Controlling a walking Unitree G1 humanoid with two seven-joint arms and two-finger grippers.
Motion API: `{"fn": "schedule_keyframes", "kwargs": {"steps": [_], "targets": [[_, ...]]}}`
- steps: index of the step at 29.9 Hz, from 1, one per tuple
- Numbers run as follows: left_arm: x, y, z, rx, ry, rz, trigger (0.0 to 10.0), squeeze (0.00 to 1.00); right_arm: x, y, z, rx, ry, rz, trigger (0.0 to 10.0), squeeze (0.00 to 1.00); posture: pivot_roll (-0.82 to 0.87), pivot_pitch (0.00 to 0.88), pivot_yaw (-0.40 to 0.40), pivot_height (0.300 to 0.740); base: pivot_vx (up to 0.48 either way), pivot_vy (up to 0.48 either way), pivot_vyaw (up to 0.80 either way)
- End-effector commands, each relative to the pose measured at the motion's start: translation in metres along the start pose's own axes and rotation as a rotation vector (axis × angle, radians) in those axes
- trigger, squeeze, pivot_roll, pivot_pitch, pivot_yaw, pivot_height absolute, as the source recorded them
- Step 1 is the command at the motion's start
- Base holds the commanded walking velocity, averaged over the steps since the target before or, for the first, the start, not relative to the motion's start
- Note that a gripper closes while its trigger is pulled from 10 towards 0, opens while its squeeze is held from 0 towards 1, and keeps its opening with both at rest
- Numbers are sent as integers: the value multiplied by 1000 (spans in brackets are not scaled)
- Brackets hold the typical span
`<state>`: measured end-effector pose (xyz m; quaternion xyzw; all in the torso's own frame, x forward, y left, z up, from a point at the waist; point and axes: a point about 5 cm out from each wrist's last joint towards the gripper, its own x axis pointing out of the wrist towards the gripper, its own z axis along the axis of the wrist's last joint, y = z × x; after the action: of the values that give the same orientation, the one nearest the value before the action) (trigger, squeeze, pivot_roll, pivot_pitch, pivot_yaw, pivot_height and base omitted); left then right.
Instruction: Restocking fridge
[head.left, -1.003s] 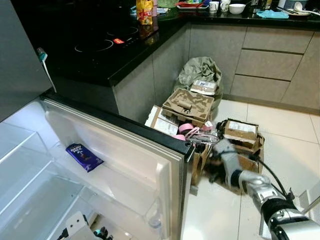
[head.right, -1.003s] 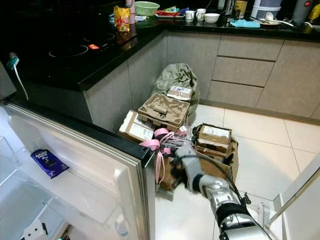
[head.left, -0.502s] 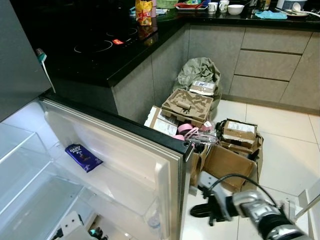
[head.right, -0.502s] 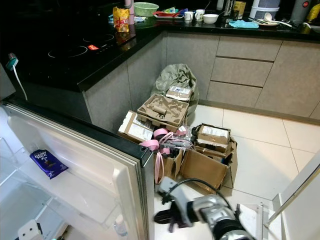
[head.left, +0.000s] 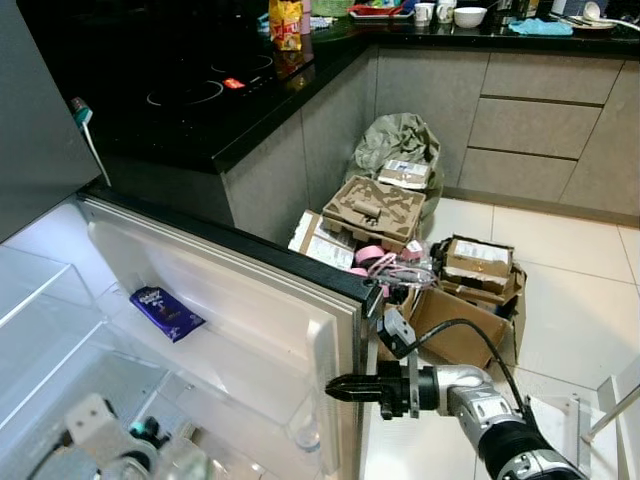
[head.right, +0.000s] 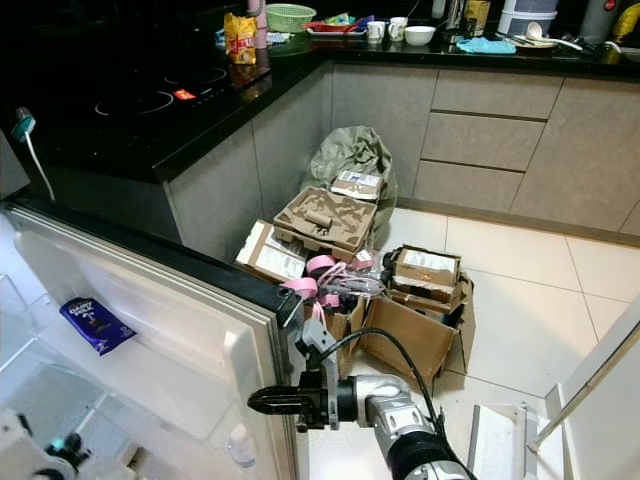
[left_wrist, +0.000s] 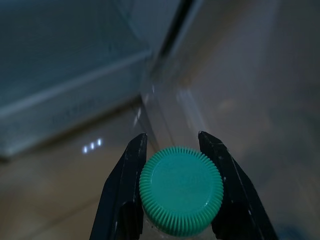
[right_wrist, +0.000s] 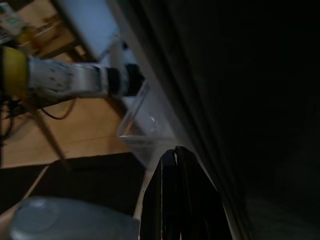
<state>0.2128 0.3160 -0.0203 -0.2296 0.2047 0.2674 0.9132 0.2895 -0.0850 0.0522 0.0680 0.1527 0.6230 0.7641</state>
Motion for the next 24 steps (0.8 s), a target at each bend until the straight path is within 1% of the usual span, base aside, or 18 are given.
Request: {"fn": "schedule_keyframes", "kwargs": {"steps": [1, 3, 4, 5, 6, 10, 12, 14, 15, 18, 20, 21, 22, 23, 24], "targets": [[1, 5, 12, 1, -37, 4, 10000, 0, 5, -10, 19, -69, -71, -129, 10000, 0, -74, 51, 35, 740, 0, 0, 0], [1, 4, 11, 6, -35, 0, 10000, 0, -1, -18, 22, -66, -92, -249, 10000, 0, -75, 54, 37, 740, 0, 0, 0], [1, 4, 11, 6, -35, 0, 10000, 0, -1, -18, 22, -66, -92, -249, 10000, 0, -75, 54, 37, 740, 0, 0, 0], [-1, 4, 4, 9, -19, -3, 10000, 0, -9, -26, 26, -67, -116, -355, 10000, 0, -75, 54, 37, 740, 0, 0, 0], [-1, 4, 2, 9, -11, -3, 10000, 0, -12, -29, 27, -60, -128, -387, 10000, 0, -75, 54, 37, 740, 0, 0, 0], [-3, 4, -6, 15, 14, -4, 10000, 0, -16, -31, 29, -55, -141, -410, 10000, 0, -75, 54, 37, 740, 0, 0, 0], [-6, 5, -15, 23, 42, -5, 10000, 0, -19, -29, 24, -55, -119, -390, 10000, 0, -75, 54, 37, 740, 0, 0, 0], [-9, 5, -24, 31, 69, -5, 10000, 0, -24, -27, 14, -48, -66, -371, 10000, 0, -81, 47, 38, 740, 0, 0, 0], [-10, 5, -28, 33, 81, -3, 10000, 0, -29, -25, 6, -29, -28, -351, 10000, 0, -81, 47, 38, 740, 0, 0, 0], [-12, 6, -32, 35, 93, 1, 10000, 0, -34, -22, -5, -5, 19, -325, 10000, 0, -81, 47, 38, 740, 0, 0, 0], [-16, 8, -40, 41, 119, 3, 10000, 0, -50, -13, -36, 78, 152, -280, 10000, 0, -89, 33, 38, 740, 0, 0, 0], [-16, 8, -40, 41, 119, 3, 10000, 0, -50, -13, -36, 78, 152, -280, 10000, 0, -89, 33, 38, 740, 0, 0, 0], [-17, 8, -42, 44, 129, 4, 10000, 0, -56, -9, -46, 107, 199, -265, 10000, 0, -89, 33, 38, 740, 0, 0, 0], [-17, 8, -42, 44, 129, 4, 10000, 0, -56, -9, -46, 107, 199, -265, 10000, 0, -89, 33, 38, 740, 0, 0, 0], [-20, 10, -49, 48, 153, 11, 10000, 0, -74, -2, -73, 185, 298, -314, 10000, 0, -97, 22, 37, 740, 0, 0, 0]]}}
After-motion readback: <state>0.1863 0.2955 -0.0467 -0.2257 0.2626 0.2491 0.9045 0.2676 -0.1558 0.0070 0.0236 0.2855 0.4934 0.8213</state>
